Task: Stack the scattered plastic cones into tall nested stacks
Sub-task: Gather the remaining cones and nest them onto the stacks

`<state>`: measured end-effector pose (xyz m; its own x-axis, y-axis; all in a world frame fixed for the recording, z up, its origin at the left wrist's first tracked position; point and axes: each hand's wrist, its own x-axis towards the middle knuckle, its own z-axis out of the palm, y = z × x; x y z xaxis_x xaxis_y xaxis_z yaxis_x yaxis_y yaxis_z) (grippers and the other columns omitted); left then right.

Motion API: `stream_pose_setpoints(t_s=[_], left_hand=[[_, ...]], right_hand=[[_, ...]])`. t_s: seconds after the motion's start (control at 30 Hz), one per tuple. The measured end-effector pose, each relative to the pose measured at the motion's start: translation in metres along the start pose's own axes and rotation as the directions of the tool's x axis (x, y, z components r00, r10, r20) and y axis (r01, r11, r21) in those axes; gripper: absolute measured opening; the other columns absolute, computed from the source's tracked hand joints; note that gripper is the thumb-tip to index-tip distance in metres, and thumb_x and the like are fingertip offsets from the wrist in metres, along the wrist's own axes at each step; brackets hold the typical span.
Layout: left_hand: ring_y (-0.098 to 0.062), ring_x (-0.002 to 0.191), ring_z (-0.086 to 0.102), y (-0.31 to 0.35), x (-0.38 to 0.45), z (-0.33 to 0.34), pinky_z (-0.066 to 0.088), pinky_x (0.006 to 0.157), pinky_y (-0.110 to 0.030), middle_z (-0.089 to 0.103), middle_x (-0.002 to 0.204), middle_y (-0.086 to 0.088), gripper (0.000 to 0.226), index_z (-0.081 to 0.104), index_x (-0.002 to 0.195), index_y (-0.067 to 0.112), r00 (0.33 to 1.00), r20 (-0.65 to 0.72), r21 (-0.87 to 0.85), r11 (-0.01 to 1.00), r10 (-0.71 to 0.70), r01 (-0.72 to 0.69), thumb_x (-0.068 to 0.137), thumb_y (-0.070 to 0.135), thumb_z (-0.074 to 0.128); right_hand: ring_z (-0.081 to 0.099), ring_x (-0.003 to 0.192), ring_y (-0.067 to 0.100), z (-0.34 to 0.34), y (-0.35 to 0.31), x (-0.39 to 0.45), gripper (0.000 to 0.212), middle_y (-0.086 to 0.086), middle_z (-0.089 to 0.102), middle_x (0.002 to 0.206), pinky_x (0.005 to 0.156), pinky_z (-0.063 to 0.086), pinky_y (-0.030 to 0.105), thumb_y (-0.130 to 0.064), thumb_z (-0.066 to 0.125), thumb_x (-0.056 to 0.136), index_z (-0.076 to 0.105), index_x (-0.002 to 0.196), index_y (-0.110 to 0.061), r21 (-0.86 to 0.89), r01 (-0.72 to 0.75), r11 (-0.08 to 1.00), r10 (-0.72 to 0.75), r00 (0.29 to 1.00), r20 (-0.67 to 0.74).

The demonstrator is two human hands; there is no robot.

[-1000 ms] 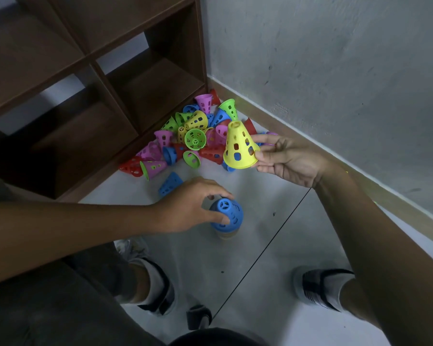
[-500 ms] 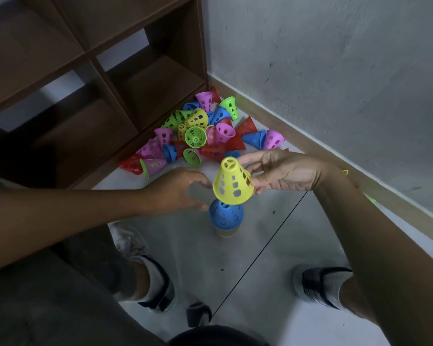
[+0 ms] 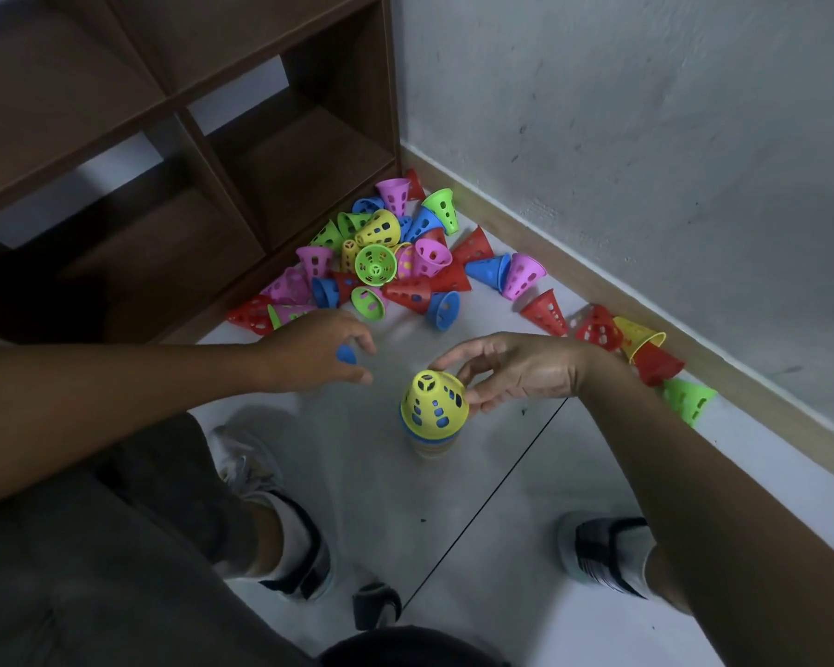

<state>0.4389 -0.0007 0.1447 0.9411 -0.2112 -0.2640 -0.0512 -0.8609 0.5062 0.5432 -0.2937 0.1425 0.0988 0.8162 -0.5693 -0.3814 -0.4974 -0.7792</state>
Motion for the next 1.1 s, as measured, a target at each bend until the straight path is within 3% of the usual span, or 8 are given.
stream_pose_setpoints(t_s=[0.27,0.4,0.6,0.7,0.8,0.97,1.03,1.1], left_hand=[[-0.011,0.089,0.059,-0.022,0.003,-0.002,0.048,0.081,-0.033,0.063,0.096,0.007,0.024,0.072,0.100,0.018,0.999,0.008,0.058,0.997,-0.052,0.052,0.080,0.030,0.080],[-0.010,0.089,0.054,-0.033,0.010,-0.002,0.037,0.076,-0.024,0.058,0.096,0.007,0.023,0.070,0.103,0.013,0.996,0.008,0.096,0.991,-0.092,0.091,0.084,0.024,0.077],[-0.017,0.097,0.060,-0.061,0.018,0.001,0.046,0.080,-0.030,0.063,0.105,0.002,0.028,0.068,0.109,0.018,0.980,0.006,0.076,0.978,-0.197,0.196,0.084,0.026,0.077],[-0.022,0.107,0.060,-0.072,0.020,0.007,0.049,0.089,-0.035,0.064,0.118,-0.005,0.041,0.064,0.121,0.013,0.966,0.002,0.075,0.963,-0.258,0.257,0.084,0.024,0.077],[-0.027,0.117,0.056,-0.080,0.025,0.016,0.047,0.098,-0.039,0.059,0.130,-0.012,0.053,0.057,0.133,0.009,0.958,0.032,0.105,0.954,-0.286,0.282,0.086,0.023,0.075],[-0.029,0.123,0.052,-0.095,0.036,0.040,0.045,0.101,-0.038,0.047,0.141,-0.012,0.076,0.043,0.146,0.020,0.941,0.071,0.101,0.941,-0.332,0.324,0.081,0.029,0.079],[-0.031,0.121,0.051,-0.100,0.040,0.050,0.046,0.099,-0.039,0.045,0.137,-0.013,0.080,0.040,0.148,0.024,0.935,0.083,0.087,0.937,-0.345,0.338,0.078,0.030,0.080],[-0.033,0.121,0.049,-0.105,0.042,0.060,0.046,0.099,-0.041,0.043,0.135,-0.013,0.082,0.038,0.149,0.027,0.930,0.097,0.090,0.934,-0.354,0.346,0.078,0.033,0.080]], right_hand=[[0.073,0.094,0.031,0.001,-0.001,0.000,0.051,0.011,0.071,0.097,0.079,0.055,0.030,-0.001,0.075,0.084,0.057,0.130,-0.015,-0.079,-0.036,0.996,0.027,0.993,-0.112],[0.073,0.093,0.031,-0.003,0.001,0.002,0.051,0.013,0.072,0.097,0.077,0.055,0.029,-0.002,0.074,0.084,0.055,0.130,-0.013,-0.129,-0.104,0.986,0.088,0.988,-0.123],[0.074,0.090,0.023,-0.018,-0.003,0.016,0.041,0.008,0.073,0.096,0.074,0.055,0.025,-0.003,0.069,0.090,0.057,0.126,-0.015,-0.153,-0.164,0.974,0.129,0.967,-0.220],[0.072,0.095,0.023,-0.026,-0.005,0.036,0.038,0.009,0.071,0.103,0.080,0.057,0.029,-0.005,0.064,0.093,0.055,0.128,-0.016,-0.164,-0.144,0.976,0.069,0.918,-0.390],[0.065,0.102,0.026,-0.032,-0.004,0.058,0.048,0.008,0.068,0.109,0.088,0.053,0.037,-0.001,0.053,0.095,0.046,0.140,-0.018,-0.102,-0.097,0.990,0.028,0.845,-0.534],[0.057,0.108,0.028,-0.035,-0.002,0.089,0.065,0.014,0.057,0.127,0.082,0.054,0.034,-0.018,0.065,0.094,0.032,0.149,-0.029,-0.028,-0.123,0.992,0.082,0.798,-0.596],[0.056,0.096,0.023,-0.034,0.000,0.103,0.067,0.007,0.054,0.119,0.084,0.055,0.042,-0.022,0.064,0.095,0.028,0.152,-0.030,-0.046,-0.127,0.991,0.068,0.763,-0.642],[0.058,0.099,0.025,-0.035,0.001,0.116,0.066,0.003,0.051,0.119,0.094,0.053,0.052,-0.023,0.062,0.097,0.026,0.152,-0.028,-0.079,-0.105,0.991,0.022,0.729,-0.685]])
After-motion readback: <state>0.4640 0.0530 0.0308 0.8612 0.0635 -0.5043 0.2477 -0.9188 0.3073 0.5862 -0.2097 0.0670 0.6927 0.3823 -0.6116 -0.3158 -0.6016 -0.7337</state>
